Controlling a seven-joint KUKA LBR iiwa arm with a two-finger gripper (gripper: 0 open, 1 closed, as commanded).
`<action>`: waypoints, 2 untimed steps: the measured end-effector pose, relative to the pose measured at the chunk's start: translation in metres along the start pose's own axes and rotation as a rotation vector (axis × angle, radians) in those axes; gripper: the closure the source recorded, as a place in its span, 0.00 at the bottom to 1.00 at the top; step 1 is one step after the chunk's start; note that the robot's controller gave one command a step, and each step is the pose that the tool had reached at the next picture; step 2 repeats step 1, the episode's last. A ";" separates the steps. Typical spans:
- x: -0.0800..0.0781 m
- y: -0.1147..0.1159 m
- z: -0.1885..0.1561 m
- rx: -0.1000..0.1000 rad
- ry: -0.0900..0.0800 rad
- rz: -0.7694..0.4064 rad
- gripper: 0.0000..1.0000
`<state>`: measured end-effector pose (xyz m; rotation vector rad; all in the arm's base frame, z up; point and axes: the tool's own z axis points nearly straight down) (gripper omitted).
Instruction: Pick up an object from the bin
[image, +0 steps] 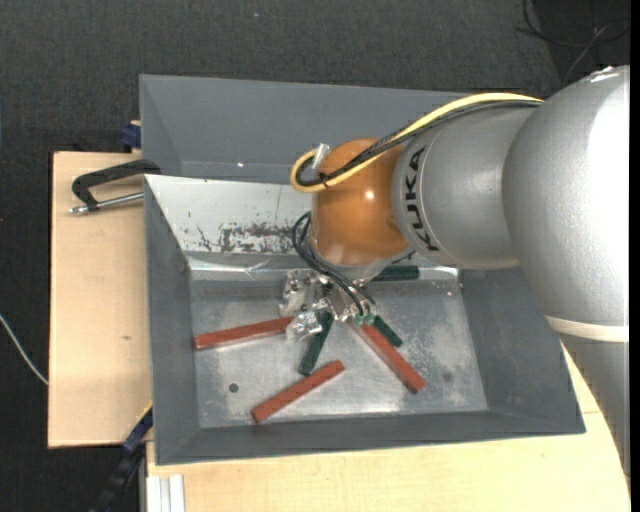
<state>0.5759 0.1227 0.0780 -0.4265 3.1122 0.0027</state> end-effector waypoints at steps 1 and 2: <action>-0.006 -0.026 -0.182 0.004 -0.014 -0.095 1.00; -0.006 -0.026 -0.182 0.004 -0.014 -0.095 1.00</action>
Offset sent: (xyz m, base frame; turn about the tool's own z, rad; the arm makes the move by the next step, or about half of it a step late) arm 0.0000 0.0000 0.0000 0.0000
